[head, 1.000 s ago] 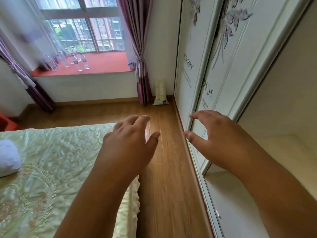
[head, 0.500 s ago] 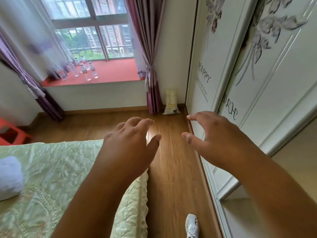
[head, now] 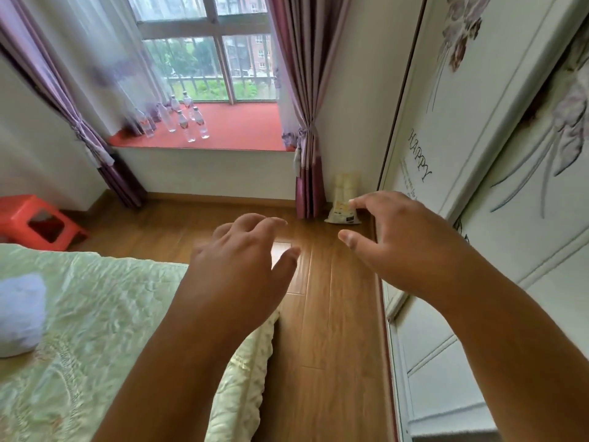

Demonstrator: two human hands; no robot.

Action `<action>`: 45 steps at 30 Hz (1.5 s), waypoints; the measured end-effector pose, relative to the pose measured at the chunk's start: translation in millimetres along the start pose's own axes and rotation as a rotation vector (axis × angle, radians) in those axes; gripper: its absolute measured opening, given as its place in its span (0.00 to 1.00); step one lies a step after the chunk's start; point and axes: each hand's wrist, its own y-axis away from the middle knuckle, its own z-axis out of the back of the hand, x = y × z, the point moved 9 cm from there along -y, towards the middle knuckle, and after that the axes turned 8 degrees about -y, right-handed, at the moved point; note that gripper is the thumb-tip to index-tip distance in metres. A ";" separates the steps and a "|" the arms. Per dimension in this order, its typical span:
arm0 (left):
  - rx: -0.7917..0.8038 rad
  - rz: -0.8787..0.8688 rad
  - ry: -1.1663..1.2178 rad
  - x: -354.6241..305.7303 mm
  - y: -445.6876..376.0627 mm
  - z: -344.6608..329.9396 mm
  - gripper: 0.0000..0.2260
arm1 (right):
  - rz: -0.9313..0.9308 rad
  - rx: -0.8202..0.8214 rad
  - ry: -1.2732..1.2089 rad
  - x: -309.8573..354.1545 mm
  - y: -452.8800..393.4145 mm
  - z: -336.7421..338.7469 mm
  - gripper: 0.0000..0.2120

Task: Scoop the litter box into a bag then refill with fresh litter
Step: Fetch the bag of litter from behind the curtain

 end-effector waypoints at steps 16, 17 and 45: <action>0.031 -0.083 0.041 -23.3 -205.1 -27.8 0.23 | -0.148 -0.002 0.040 -79.5 -148.1 18.2 0.27; 0.038 -0.097 0.045 -23.1 -221.1 -28.7 0.23 | -0.161 -0.006 0.048 -80.3 -161.9 19.4 0.27; 0.105 -0.082 -0.037 -4.6 -585.7 -45.3 0.23 | -0.109 0.006 -0.028 -133.6 -537.4 26.9 0.27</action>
